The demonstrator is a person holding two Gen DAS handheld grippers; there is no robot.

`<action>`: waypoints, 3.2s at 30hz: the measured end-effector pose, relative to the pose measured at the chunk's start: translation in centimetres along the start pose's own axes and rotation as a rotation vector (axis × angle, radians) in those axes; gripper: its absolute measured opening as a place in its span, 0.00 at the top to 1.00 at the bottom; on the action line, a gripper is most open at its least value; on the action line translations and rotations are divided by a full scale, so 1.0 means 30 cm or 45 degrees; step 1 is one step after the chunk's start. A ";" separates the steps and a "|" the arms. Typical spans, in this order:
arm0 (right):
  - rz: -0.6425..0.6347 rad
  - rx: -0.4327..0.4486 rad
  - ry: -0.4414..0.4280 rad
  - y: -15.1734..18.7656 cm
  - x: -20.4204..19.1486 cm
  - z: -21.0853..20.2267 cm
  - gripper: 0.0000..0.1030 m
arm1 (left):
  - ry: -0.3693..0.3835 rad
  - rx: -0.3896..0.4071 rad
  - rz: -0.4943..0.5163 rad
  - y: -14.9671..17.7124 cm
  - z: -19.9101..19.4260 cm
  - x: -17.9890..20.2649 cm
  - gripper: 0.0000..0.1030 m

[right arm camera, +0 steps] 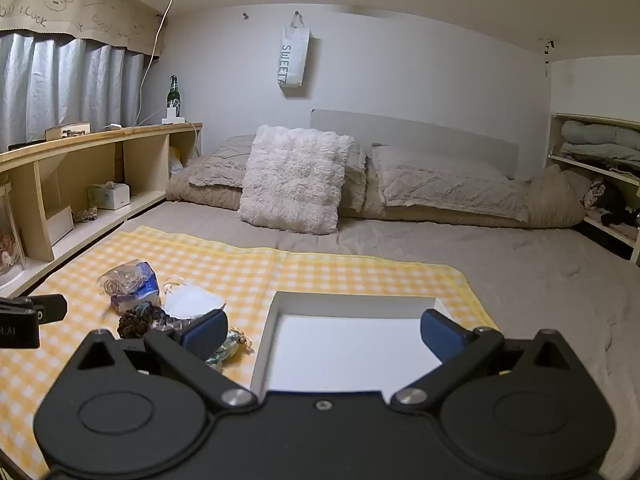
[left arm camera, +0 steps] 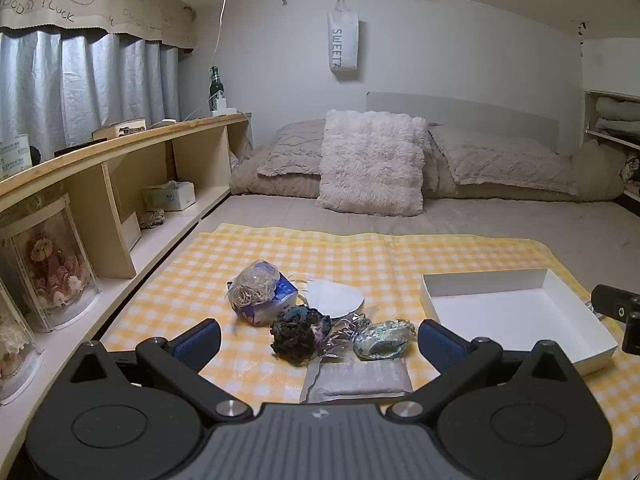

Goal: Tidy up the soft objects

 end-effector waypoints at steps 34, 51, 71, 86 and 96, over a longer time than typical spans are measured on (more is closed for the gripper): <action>-0.020 -0.016 0.007 -0.003 0.003 -0.010 0.00 | 0.001 -0.010 0.004 0.002 0.001 0.000 0.00; -0.024 -0.018 0.007 0.001 0.008 -0.009 0.00 | 0.003 -0.010 0.005 0.025 0.019 0.020 0.00; -0.028 -0.019 0.009 0.005 0.012 -0.011 0.00 | 0.004 -0.012 0.005 0.021 0.017 0.017 0.00; -0.029 -0.020 0.010 0.004 0.012 -0.013 0.00 | 0.006 -0.012 0.008 0.037 0.037 0.043 0.00; -0.030 -0.021 0.011 0.004 0.012 -0.013 0.00 | 0.006 -0.007 0.016 0.043 0.042 0.063 0.00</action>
Point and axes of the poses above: each gripper's, at about its wrist camera, not at the fingertips, and z roughly the way its jaws point, x to its right, y to its underside, the point moved 10 cm from there along z, roughly the way its jaws point, and after that the axes turned 1 degree about z, right-handed, at the moved point
